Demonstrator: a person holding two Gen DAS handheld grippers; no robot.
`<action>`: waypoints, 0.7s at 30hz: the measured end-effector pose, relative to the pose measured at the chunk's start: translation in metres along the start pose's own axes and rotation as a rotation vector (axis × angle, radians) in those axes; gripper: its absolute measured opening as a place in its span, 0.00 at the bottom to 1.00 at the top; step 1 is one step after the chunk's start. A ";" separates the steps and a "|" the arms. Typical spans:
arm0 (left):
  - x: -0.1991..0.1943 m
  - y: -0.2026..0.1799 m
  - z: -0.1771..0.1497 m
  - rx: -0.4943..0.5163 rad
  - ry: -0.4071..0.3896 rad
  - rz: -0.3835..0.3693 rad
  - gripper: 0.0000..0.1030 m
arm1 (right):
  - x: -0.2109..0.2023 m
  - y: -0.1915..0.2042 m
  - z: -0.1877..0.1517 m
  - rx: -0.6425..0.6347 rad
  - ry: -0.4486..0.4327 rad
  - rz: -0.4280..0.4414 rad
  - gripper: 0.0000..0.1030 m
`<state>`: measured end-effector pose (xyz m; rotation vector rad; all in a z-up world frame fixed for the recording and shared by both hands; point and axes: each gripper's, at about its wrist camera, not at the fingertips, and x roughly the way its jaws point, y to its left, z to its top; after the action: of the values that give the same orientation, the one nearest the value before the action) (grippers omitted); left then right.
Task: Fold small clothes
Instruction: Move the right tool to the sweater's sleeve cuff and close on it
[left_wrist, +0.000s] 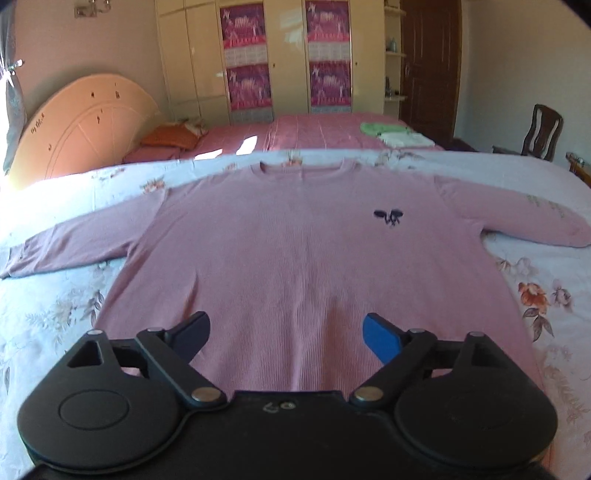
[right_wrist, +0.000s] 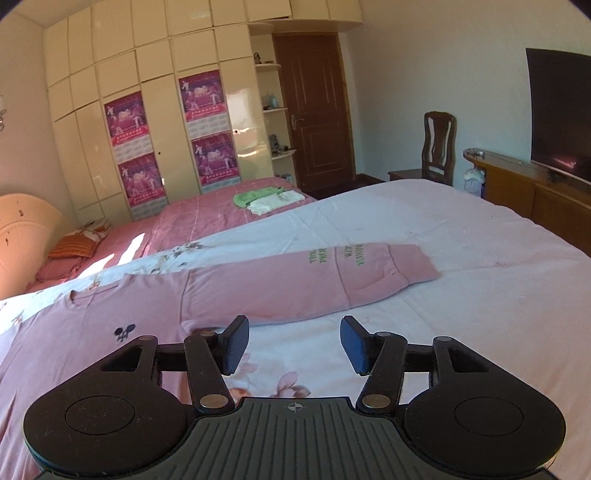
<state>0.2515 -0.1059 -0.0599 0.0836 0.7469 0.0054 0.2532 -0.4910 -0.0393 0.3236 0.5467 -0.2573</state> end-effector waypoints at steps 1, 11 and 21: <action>0.004 0.001 0.000 -0.015 -0.007 -0.005 0.80 | 0.013 -0.012 0.006 0.040 0.014 -0.009 0.53; 0.057 -0.015 0.034 -0.024 0.012 0.050 0.82 | 0.100 -0.079 0.022 0.154 0.066 -0.111 0.53; 0.085 -0.055 0.051 0.025 0.037 0.019 0.84 | 0.143 -0.120 0.027 0.268 0.075 -0.125 0.43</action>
<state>0.3470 -0.1614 -0.0850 0.1144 0.7832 0.0155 0.3447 -0.6331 -0.1234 0.5618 0.6083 -0.4430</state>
